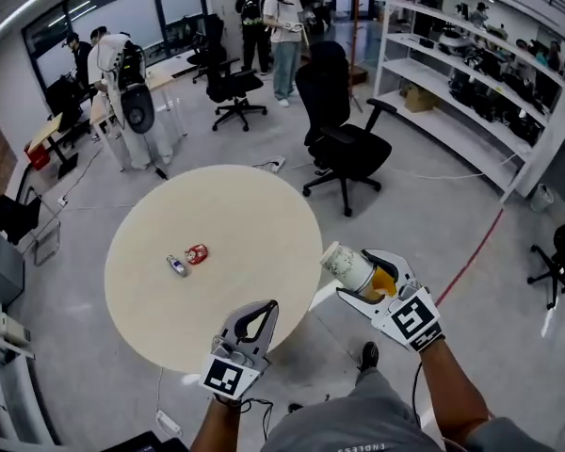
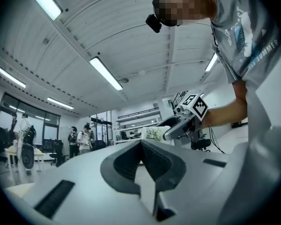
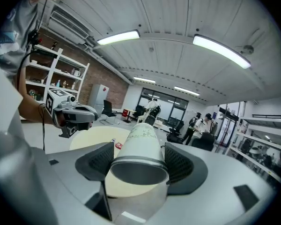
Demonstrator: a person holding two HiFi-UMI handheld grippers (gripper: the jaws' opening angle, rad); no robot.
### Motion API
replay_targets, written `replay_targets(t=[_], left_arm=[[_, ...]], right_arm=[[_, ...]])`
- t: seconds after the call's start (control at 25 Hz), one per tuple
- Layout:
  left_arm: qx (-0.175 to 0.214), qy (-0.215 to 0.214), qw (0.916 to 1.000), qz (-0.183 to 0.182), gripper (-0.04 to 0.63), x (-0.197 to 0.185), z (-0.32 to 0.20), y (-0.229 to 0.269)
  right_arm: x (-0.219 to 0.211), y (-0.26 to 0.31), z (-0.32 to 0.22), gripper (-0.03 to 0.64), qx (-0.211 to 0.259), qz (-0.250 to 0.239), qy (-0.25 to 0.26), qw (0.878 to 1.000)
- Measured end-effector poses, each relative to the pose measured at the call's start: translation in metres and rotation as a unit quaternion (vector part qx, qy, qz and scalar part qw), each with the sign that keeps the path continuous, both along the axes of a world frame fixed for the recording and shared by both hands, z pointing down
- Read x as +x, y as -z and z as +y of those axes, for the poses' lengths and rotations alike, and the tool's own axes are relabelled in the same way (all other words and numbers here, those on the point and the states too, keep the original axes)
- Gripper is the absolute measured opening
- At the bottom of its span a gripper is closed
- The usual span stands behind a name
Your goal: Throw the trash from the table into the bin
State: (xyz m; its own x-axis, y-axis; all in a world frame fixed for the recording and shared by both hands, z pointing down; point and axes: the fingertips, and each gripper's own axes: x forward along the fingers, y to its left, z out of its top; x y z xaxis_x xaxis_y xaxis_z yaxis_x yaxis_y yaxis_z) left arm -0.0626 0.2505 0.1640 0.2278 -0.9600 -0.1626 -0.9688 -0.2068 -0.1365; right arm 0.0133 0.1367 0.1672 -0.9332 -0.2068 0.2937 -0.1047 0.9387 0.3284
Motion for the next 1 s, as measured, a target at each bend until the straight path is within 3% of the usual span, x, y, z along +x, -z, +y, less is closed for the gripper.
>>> replay_targets(t=[0.28, 0.52, 0.84, 1.0], left_arm=[[-0.037, -0.108, 0.9934, -0.003, 0.034, 0.115, -0.149, -0.041], [-0.08, -0.161, 0.9837, 0.007, 0.034, 0.192, -0.286, -0.088], [-0.152, -0.189, 0.97, 0.017, 0.034, 0.23, -0.466, -0.242], [-0.18, -0.196, 0.9635, 0.03, 0.034, 0.239, -0.516, -0.333]], right_arm=[[0.127, -0.044, -0.113, 0.344, -0.034, 0.012, -0.089, 0.995], [0.206, -0.104, -0.23, 0.344, -0.095, 0.021, -0.136, 0.986], [0.242, -0.268, -0.394, 0.344, -0.167, 0.049, -0.169, 0.97], [0.239, -0.361, -0.439, 0.345, -0.202, 0.063, -0.174, 0.962]])
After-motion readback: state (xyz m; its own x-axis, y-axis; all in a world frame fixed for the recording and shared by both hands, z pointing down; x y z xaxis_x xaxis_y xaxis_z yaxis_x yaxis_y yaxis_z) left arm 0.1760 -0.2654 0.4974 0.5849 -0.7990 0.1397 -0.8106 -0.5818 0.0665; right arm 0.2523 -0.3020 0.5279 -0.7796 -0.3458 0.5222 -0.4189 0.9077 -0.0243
